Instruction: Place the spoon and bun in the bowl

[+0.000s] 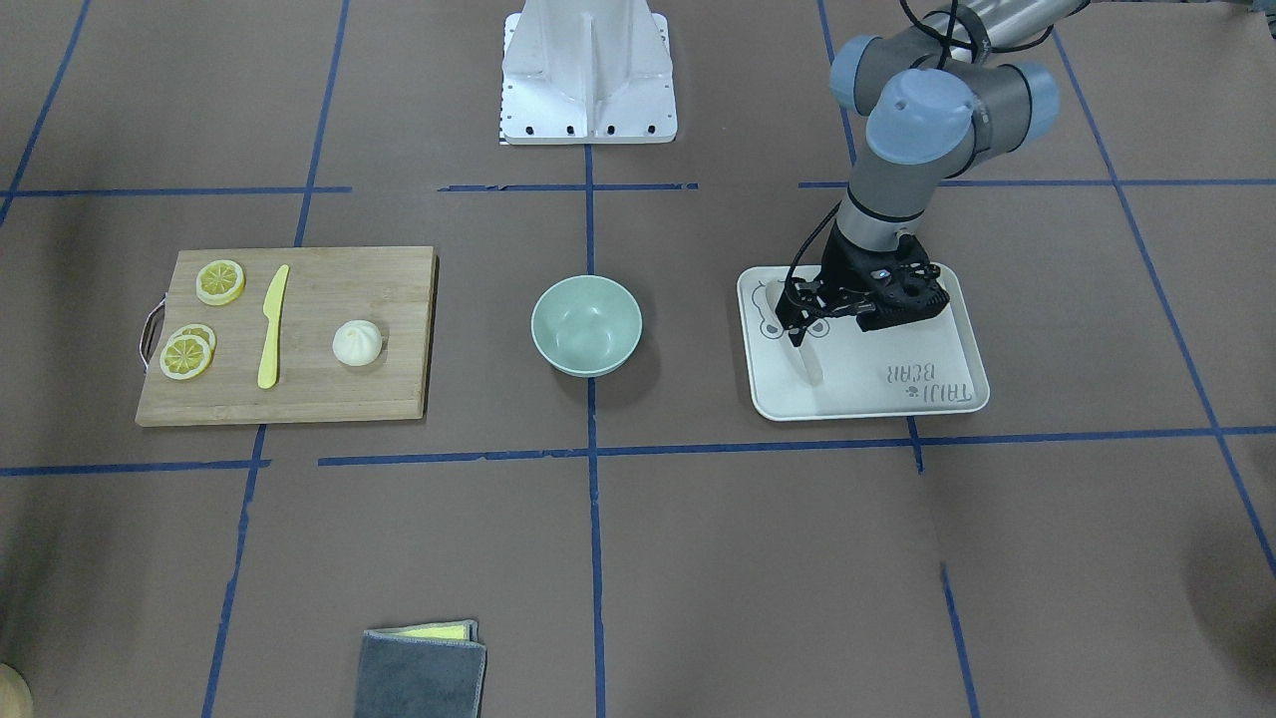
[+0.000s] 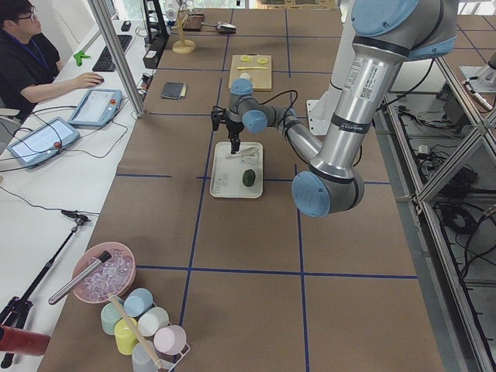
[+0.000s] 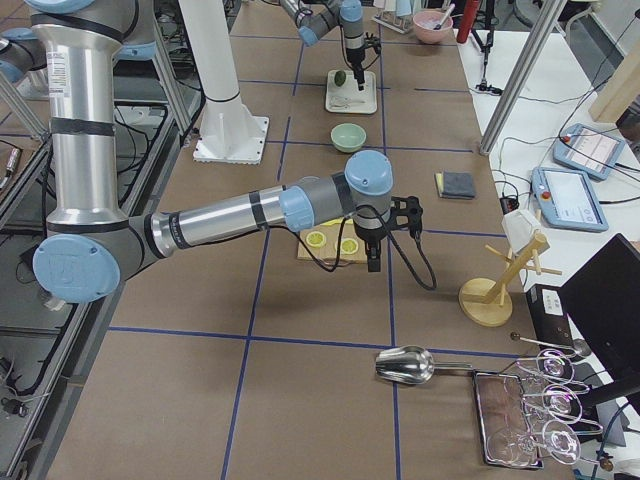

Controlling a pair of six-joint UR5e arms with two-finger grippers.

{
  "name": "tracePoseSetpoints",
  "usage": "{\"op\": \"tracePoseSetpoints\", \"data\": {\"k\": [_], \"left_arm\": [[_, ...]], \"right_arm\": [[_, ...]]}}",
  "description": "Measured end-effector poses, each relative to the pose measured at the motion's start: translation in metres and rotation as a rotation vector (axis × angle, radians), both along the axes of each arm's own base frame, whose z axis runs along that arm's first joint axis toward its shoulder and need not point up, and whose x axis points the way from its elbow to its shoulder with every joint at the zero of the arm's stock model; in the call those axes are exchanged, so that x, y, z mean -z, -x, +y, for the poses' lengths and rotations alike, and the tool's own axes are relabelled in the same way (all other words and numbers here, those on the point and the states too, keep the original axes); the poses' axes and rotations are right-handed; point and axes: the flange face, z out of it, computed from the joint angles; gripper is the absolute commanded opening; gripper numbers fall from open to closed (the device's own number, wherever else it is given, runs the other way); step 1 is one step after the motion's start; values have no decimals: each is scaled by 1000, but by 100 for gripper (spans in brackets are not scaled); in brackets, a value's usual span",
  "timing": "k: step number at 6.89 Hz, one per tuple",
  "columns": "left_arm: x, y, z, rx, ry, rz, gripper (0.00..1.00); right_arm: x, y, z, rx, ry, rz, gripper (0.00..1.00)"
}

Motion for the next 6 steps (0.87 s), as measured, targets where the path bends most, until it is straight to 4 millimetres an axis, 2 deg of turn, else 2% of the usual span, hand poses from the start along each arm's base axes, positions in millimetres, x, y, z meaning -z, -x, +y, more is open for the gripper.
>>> {"op": "tracePoseSetpoints", "data": {"k": [2, 5, 6], "left_arm": [[-14, -21, 3, -9, 8, -18, 85], [-29, -38, 4, -22, 8, -20, 75], [-30, -41, 7, -27, 6, -21, 62]], "right_arm": [[29, 14, -3, -22, 8, -23, 100], [44, 23, -4, -27, 10, -35, 100], [46, 24, -5, -26, 7, -36, 100]]}}
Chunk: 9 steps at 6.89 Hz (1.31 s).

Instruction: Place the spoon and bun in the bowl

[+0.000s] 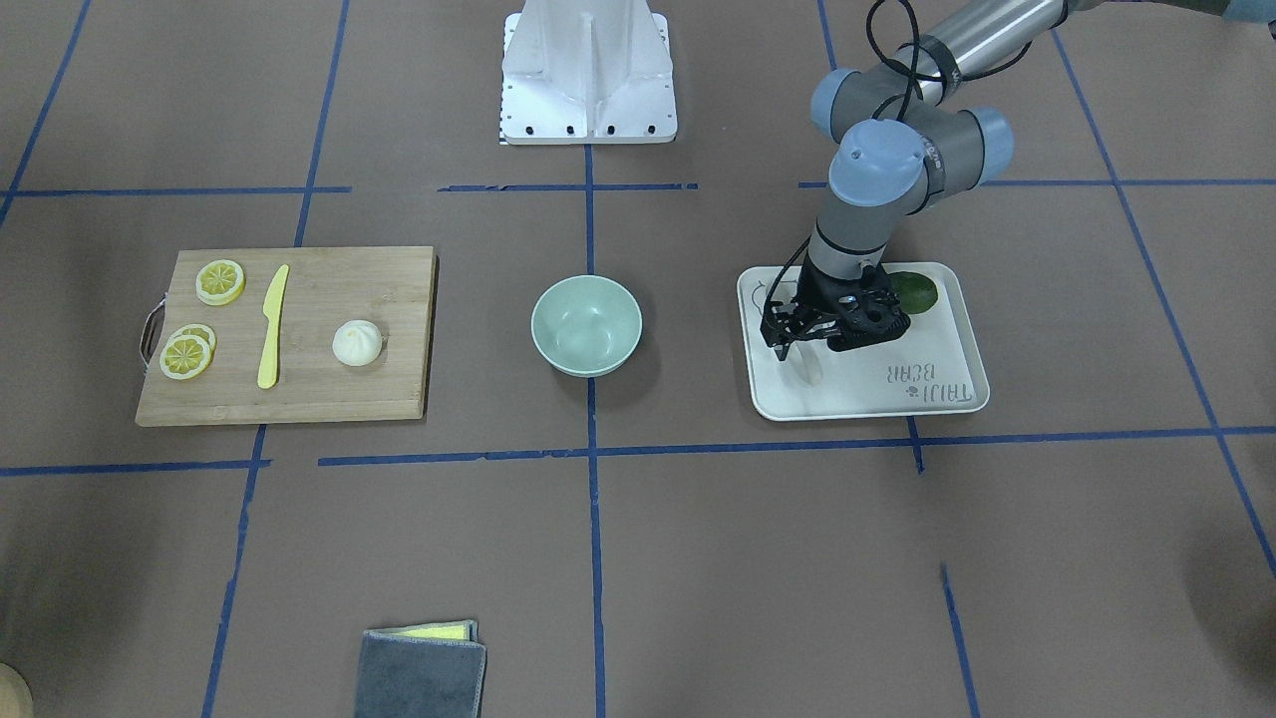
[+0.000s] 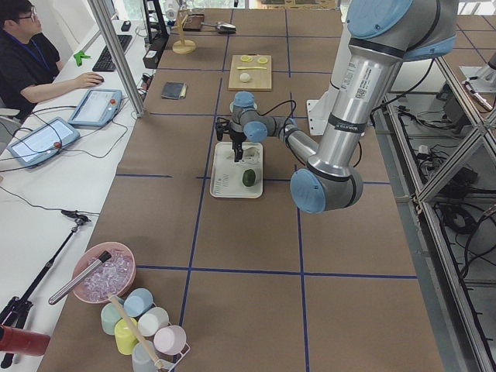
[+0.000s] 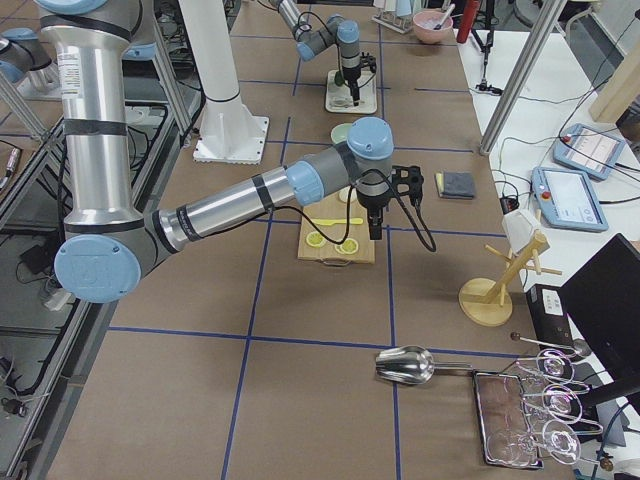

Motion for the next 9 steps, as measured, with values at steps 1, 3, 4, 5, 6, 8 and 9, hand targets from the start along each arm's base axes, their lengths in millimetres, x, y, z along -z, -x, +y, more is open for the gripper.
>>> {"op": "tracePoseSetpoints", "data": {"k": [1, 3, 4, 5, 6, 8, 9], "left_arm": [[1, -3, 2, -1, -5, -1, 34], [5, -3, 3, 5, -17, 2, 0], [7, -2, 3, 6, -19, 2, 0], [7, -2, 4, 8, -18, 1, 0], [9, 1, 3, 12, -17, 3, 0], [23, 29, -8, 50, -3, -18, 0], [36, 49, -16, 77, -3, -21, 0]], "right_arm": [[3, 2, -2, -1, 0, -2, 100], [10, 6, -3, -11, 12, -11, 100], [12, 8, -3, -12, 13, -12, 100], [14, 10, -4, -13, 16, -13, 100], [19, 16, -5, -14, 21, -17, 100], [38, 48, -7, -2, 42, -26, 100], [43, 72, -6, 11, 51, -15, 100]]}}
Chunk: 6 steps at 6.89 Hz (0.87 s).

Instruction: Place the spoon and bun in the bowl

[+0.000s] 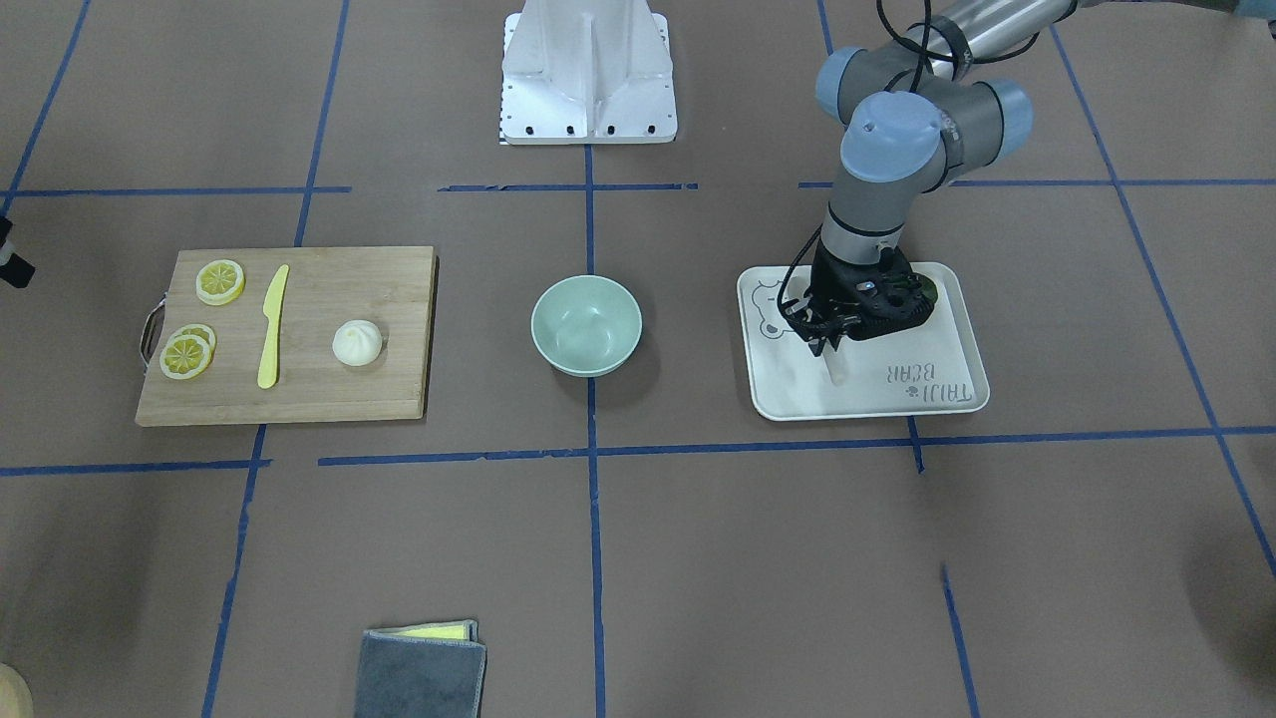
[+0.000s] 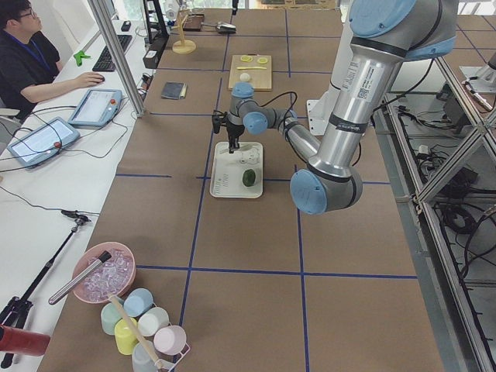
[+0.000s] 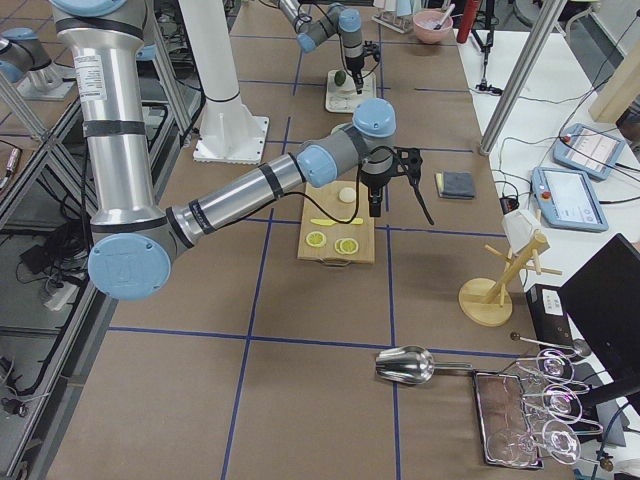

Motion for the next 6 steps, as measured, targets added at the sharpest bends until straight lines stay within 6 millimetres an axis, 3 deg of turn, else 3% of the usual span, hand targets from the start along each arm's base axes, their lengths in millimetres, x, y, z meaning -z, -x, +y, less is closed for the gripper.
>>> {"op": "tracePoseSetpoints", "data": {"k": [2, 6], "left_arm": [[32, 16, -11, 25, -23, 28, 0], [116, 0, -24, 36, -53, 93, 0]], "right_arm": [[8, 55, 5, 19, 8, 33, 100], [14, 193, 41, 9, -20, 88, 100]]}}
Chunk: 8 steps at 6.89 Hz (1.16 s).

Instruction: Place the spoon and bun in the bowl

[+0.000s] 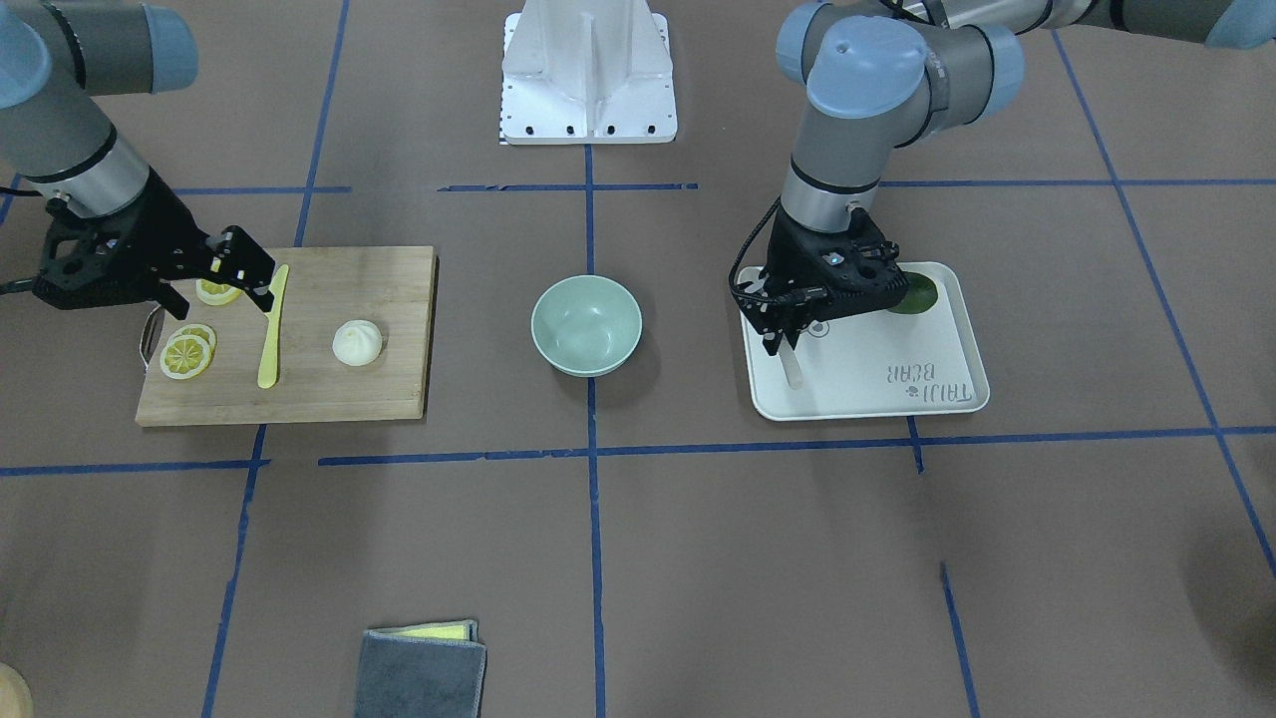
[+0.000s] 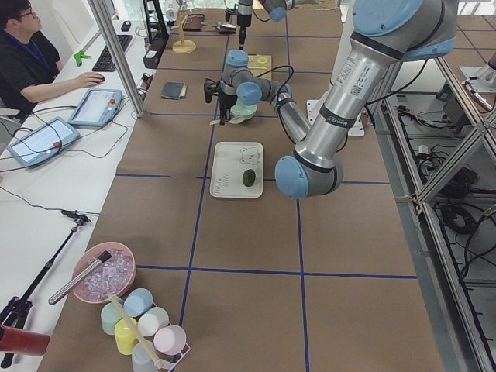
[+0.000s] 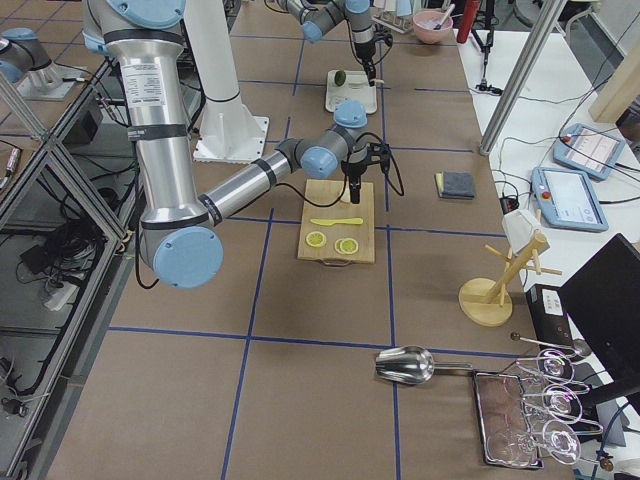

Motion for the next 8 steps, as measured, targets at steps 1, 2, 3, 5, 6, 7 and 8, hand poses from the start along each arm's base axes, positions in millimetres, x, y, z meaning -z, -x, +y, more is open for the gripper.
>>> {"op": "tracePoseSetpoints", "data": {"k": [1, 2, 3, 5, 6, 7, 8], "left_arm": [[14, -7, -4, 16, 10, 19, 0], [27, -15, -9, 35, 26, 39, 0], [37, -22, -12, 51, 40, 55, 0], [52, -30, -17, 68, 55, 74, 0], [56, -32, -18, 71, 57, 78, 0], [59, -33, -18, 71, 56, 81, 0], [60, -33, -18, 72, 55, 84, 0]], "right_arm": [[0, 28, 4, 2, -2, 15, 100], [3, 54, 4, 4, 1, 25, 100], [2, 75, 5, 8, 8, 35, 100], [2, 107, 7, 28, 14, 48, 99], [3, 118, 5, 35, 16, 51, 87], [2, 125, 4, 40, 19, 56, 55], [-1, 129, 3, 44, 25, 62, 23]]}}
